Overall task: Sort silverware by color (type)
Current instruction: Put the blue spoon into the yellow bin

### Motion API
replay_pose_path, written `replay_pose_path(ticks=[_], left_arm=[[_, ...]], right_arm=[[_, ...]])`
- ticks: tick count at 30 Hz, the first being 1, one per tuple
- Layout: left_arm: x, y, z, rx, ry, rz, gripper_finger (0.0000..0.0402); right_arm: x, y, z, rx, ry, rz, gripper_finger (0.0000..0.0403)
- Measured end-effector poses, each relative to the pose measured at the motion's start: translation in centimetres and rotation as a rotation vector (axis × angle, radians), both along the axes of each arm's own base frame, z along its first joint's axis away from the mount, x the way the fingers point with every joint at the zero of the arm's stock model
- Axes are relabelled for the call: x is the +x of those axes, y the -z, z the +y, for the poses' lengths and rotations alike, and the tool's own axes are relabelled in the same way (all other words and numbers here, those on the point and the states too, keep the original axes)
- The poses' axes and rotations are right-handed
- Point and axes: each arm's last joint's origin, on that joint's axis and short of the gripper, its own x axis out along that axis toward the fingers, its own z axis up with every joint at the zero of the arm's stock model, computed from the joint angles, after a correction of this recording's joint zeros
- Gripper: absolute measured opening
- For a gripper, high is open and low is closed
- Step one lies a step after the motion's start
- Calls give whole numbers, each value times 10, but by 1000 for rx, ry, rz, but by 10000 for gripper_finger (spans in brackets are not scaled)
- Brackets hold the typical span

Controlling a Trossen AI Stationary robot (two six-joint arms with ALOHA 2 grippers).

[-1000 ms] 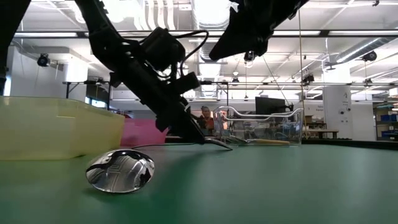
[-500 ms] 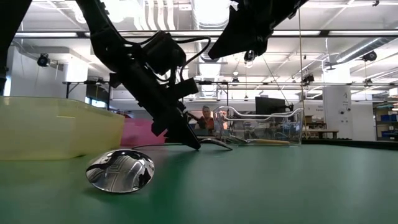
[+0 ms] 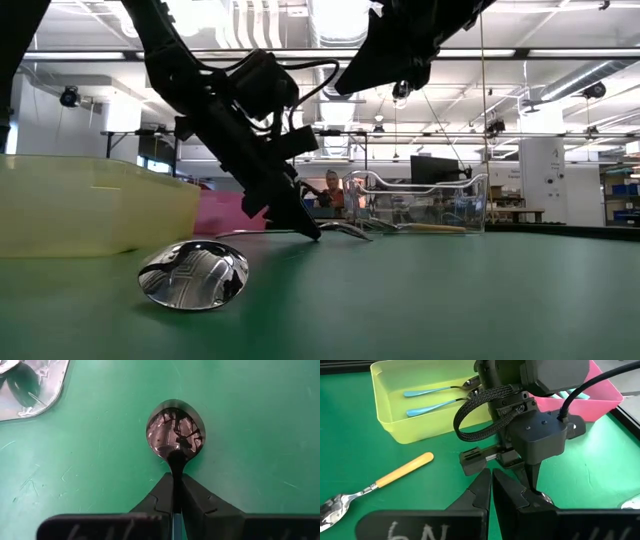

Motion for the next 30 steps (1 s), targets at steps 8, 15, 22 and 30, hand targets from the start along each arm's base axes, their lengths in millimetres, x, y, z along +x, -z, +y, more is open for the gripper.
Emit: replay_pose_path(ticks=[8, 15, 22, 30], left_arm=[[-2, -33, -3, -50, 74, -133, 2], [-27, -79, -8, -68, 165, -393, 1], [-66, -119, -16, -83, 298, -665, 1], [-97, -138, -25, -167, 482, -907, 0]], right_arm=[[-10, -15, 10, 3, -43, -36, 9], [-33, -41, 34, -107, -74, -137, 9], [-37, -40, 46, -166, -137, -265, 9], [-37, -15, 45, -187, -144, -408, 9]])
